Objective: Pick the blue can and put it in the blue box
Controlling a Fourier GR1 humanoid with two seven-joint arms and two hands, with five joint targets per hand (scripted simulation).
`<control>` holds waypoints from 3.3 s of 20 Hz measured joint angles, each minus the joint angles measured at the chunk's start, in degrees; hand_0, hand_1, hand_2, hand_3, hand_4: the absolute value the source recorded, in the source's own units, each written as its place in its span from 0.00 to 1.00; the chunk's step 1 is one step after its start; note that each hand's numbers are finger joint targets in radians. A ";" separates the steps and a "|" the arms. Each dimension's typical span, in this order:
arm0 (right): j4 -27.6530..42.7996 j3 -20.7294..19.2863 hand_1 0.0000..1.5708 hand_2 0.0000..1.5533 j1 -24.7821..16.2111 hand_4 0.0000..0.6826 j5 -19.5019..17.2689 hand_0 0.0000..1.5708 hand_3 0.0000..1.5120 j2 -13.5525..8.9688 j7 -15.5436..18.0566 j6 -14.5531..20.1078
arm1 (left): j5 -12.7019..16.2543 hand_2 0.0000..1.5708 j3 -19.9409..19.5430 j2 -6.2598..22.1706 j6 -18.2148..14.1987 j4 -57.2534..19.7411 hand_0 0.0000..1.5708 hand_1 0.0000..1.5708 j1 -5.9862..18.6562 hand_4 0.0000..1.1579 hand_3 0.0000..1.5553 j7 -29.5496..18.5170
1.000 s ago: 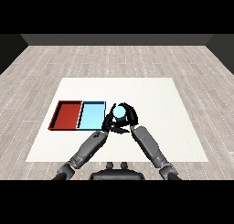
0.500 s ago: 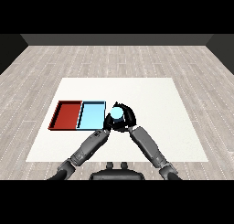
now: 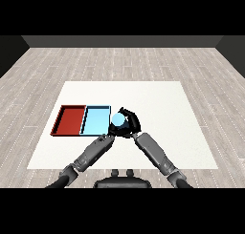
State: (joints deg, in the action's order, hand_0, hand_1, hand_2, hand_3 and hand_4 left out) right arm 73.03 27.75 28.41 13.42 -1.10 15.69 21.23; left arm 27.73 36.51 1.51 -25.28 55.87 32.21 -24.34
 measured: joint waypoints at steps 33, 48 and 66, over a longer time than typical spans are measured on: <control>0.54 -1.75 0.00 0.00 0.60 0.00 -3.74 0.00 0.00 0.41 -3.05 -0.61 | -3.68 1.00 -1.34 -1.06 -11.93 -1.90 1.00 1.00 0.67 0.99 0.96 4.02; 14.80 -16.17 0.00 0.00 -6.83 0.00 5.62 0.00 0.00 -3.47 -2.49 -8.45 | -4.39 1.00 -8.52 0.95 -10.18 -2.75 1.00 1.00 -1.26 0.99 0.95 1.02; 19.16 -28.59 0.00 0.00 -15.00 0.00 11.50 0.00 0.00 -8.28 -0.76 -12.70 | -8.50 1.00 -20.94 11.83 -4.93 -23.53 1.00 1.00 11.06 0.91 0.95 10.18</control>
State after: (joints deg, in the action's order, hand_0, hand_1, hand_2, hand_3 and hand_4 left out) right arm 92.19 -0.84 13.41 24.91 -9.38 14.94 8.53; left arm 19.23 15.57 13.34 -30.21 32.34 43.27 -14.16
